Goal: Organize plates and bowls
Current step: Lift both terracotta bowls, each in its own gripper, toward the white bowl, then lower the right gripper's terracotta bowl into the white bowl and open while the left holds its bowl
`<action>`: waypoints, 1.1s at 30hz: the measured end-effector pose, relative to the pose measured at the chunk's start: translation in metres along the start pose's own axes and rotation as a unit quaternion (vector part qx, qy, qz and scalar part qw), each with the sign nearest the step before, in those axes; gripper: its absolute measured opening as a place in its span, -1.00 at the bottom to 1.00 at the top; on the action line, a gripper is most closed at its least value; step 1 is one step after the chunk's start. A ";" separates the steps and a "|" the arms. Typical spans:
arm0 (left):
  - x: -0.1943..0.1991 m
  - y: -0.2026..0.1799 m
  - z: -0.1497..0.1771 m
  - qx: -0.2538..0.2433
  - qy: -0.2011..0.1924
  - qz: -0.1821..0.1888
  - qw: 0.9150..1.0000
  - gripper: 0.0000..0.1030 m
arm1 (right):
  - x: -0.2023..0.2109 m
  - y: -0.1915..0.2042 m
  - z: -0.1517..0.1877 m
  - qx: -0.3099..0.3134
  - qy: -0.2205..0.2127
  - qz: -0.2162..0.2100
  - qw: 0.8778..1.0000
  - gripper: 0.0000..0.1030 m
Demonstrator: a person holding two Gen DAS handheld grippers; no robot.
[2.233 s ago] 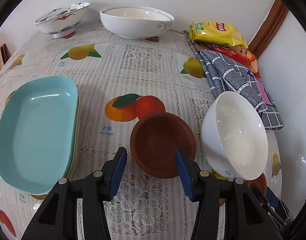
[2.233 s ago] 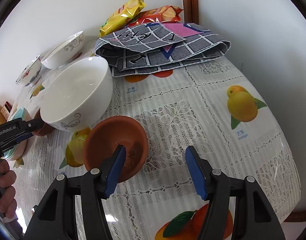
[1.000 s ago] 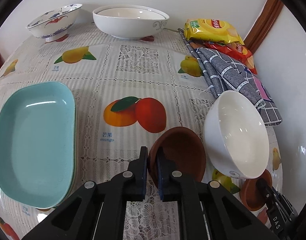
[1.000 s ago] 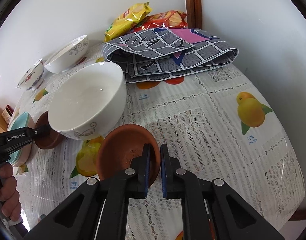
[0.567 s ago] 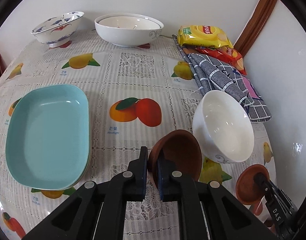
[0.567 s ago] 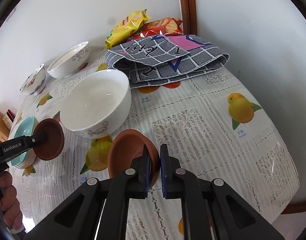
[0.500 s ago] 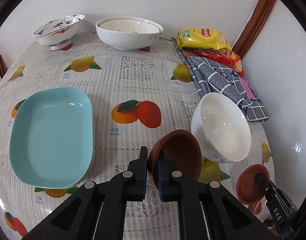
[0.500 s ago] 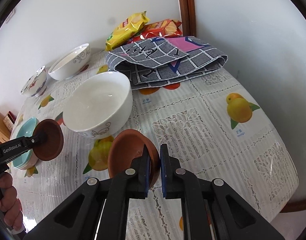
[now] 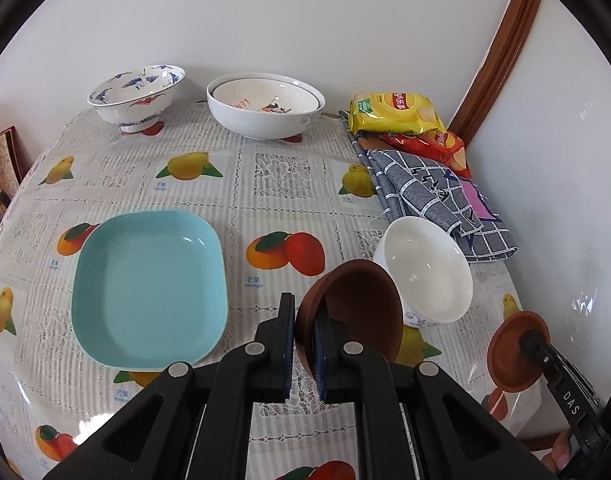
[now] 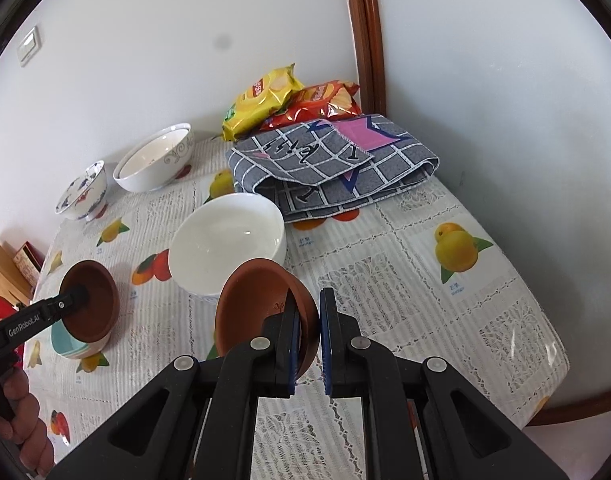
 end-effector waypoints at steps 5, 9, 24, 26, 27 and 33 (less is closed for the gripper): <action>0.004 0.006 -0.006 -0.002 -0.004 -0.002 1.000 -0.84 | 0.002 0.008 -0.006 -0.007 -0.003 -0.006 1.000 -0.82; 0.004 0.012 -0.013 0.000 -0.006 -0.004 1.000 -0.84 | -0.001 0.019 -0.013 -0.008 -0.004 -0.011 1.000 -0.82; -0.017 0.052 -0.022 0.022 0.002 -0.025 0.999 -0.83 | -0.054 0.058 -0.029 0.022 0.015 -0.009 1.000 -0.82; -0.022 0.058 -0.022 0.027 0.005 -0.026 0.999 -0.83 | -0.065 0.062 -0.028 0.026 0.021 -0.005 0.999 -0.82; -0.024 0.060 -0.022 0.028 0.005 -0.026 0.999 -0.83 | -0.070 0.063 -0.027 0.028 0.025 -0.004 0.999 -0.82; -0.036 0.062 -0.025 0.029 0.009 -0.023 0.999 -0.83 | -0.100 0.069 -0.023 0.043 0.044 0.011 0.998 -0.82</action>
Point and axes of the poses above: each gripper's, at about its wrist camera, not at the fingertips, and x roughly against the way its jaws point, y to its left, z to its underside, the point moved 6 cm from there along -x, roughly the way its jaws point, and after that the axes turned 13 degrees about -x, right-handed, at the moved point
